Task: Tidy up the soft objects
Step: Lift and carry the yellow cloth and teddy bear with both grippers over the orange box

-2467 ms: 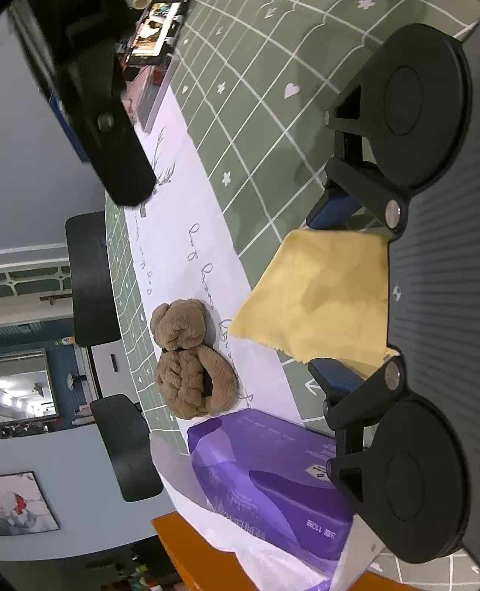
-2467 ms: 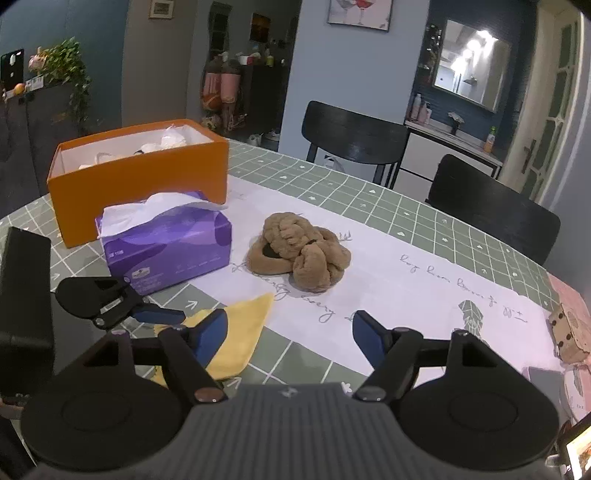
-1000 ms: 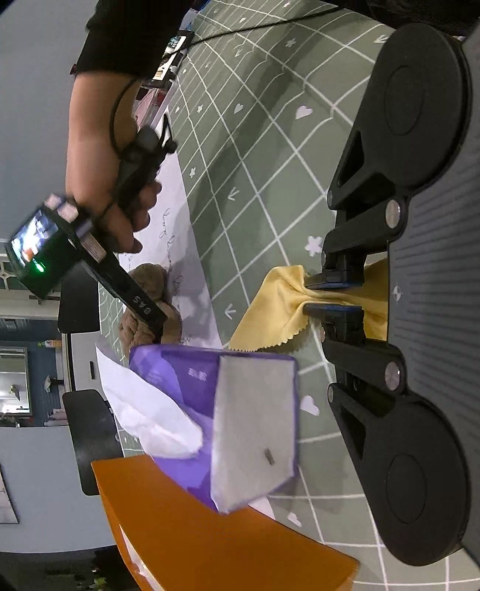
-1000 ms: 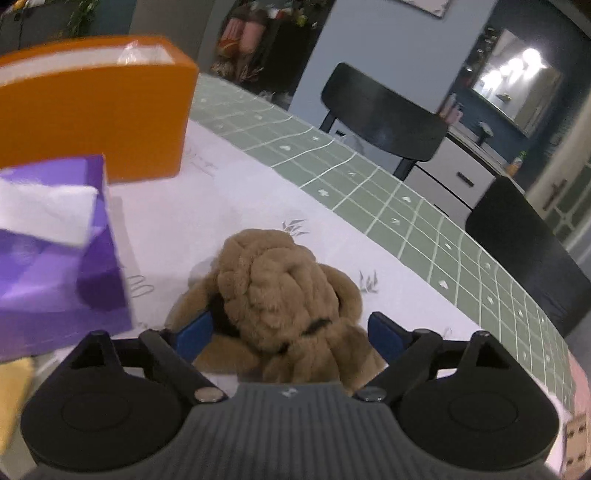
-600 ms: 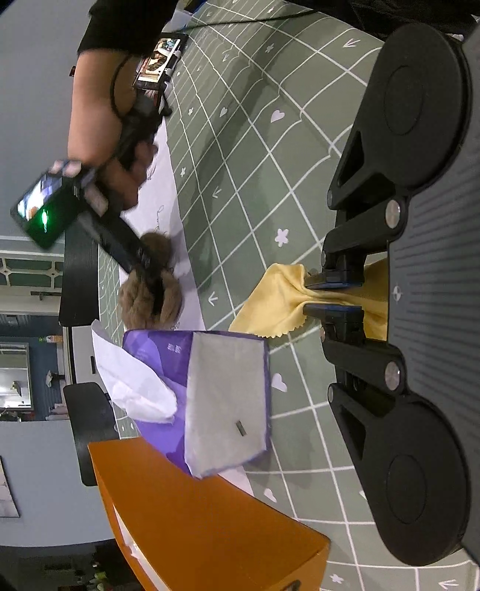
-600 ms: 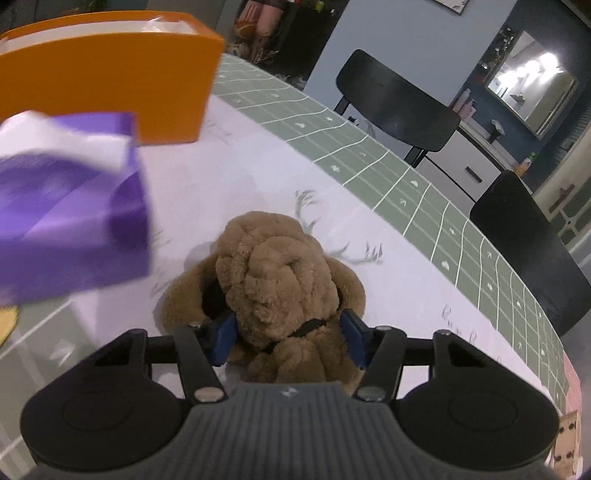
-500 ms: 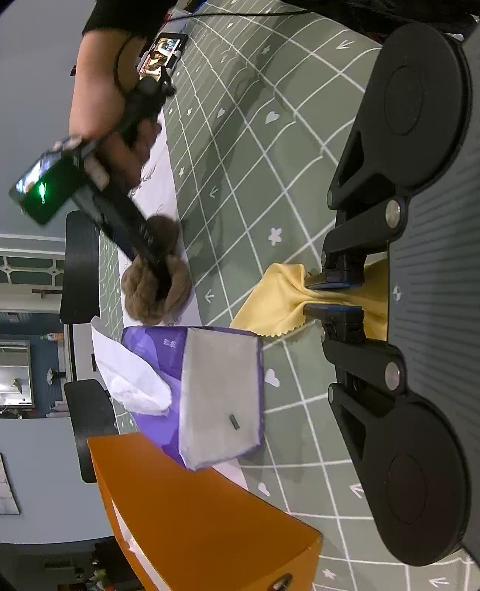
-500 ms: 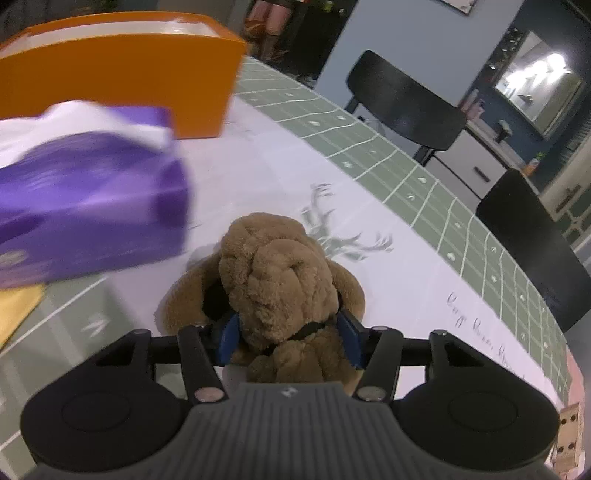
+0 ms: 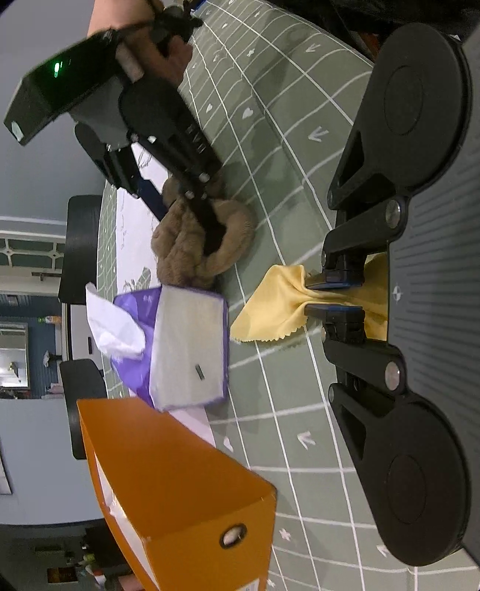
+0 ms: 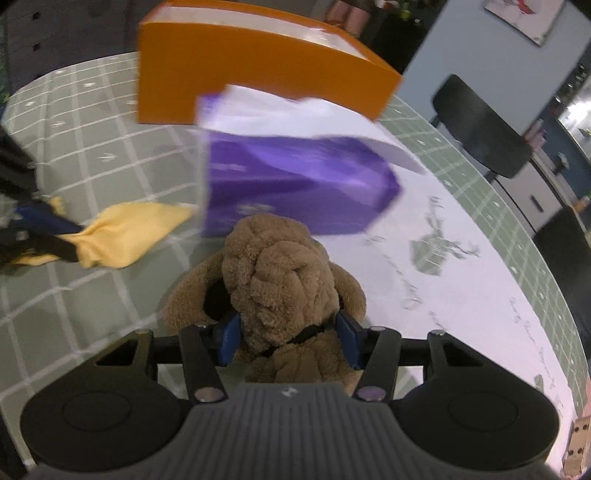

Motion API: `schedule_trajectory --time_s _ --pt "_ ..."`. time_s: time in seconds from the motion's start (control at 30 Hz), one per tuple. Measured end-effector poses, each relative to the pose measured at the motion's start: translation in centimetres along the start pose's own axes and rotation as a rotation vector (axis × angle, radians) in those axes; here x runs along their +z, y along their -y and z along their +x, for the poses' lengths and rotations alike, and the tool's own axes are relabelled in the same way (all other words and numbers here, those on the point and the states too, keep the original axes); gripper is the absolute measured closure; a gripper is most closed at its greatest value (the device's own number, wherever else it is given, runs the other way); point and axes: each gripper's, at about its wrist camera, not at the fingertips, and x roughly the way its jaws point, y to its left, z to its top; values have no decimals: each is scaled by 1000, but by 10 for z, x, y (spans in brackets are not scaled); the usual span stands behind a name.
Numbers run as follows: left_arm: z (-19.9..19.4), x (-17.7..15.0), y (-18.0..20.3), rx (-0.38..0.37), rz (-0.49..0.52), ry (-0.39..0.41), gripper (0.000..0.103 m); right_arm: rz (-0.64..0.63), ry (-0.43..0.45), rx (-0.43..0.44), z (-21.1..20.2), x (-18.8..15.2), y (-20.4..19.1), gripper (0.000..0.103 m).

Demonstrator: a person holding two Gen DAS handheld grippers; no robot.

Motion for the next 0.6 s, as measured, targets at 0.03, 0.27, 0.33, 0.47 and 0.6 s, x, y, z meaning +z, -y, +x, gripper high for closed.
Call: schedule_trajectory --time_s 0.03,0.27,0.33,0.47,0.6 --pt "-2 -2 -2 5 -3 1 94 -13 0 5 -1 2 -7 53" --pt "-15 -9 -17 36 -38 10 94 -62 6 54 -7 20 -37 57" --pt "-19 -12 -18 42 -45 13 94 -73 7 67 -6 24 -42 57" --pt "-24 -14 -21 49 -52 18 94 -89 9 87 -8 29 -51 58" --pt "-28 -14 -24 53 -52 23 94 -95 22 101 -15 31 -59 58"
